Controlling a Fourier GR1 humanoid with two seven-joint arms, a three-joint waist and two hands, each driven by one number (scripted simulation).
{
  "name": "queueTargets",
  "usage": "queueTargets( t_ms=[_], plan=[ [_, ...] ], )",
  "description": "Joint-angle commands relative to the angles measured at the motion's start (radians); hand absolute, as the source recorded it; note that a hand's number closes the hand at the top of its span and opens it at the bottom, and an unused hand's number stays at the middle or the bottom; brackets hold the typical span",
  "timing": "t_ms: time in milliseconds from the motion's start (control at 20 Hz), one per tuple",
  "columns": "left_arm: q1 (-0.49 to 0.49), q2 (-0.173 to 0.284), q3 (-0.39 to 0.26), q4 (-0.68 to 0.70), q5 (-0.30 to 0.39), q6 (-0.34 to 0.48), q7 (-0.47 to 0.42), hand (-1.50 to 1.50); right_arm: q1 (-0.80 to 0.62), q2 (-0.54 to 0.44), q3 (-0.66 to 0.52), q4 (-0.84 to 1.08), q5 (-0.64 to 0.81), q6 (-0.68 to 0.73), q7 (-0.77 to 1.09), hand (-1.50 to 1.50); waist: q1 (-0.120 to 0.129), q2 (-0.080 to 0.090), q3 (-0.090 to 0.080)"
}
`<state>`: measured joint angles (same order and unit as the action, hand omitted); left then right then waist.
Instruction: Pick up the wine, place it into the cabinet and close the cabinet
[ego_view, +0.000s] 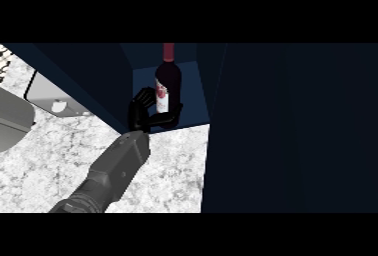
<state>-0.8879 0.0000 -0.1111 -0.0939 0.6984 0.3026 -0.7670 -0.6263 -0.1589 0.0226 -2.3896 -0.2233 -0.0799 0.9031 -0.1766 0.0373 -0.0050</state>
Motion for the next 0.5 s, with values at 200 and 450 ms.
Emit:
queueTargets(
  t_ms=[200, 450],
  plan=[
    [0.039, 0.0, -0.047, -0.021, 0.012, 0.016, -0.029, 1.5, 0.039, 0.02, 0.003, -0.024, -0.032, 0.013, -0.028, -1.5, -0.013, 0.003, 0.0],
    [-0.012, 0.0, -0.051, -0.035, 0.041, 0.063, 0.004, 1.5, 0.024, -0.006, -0.035, -0.008, -0.072, 0.034, -0.004, -1.5, -0.019, 0.004, 0.001]
  ],
)
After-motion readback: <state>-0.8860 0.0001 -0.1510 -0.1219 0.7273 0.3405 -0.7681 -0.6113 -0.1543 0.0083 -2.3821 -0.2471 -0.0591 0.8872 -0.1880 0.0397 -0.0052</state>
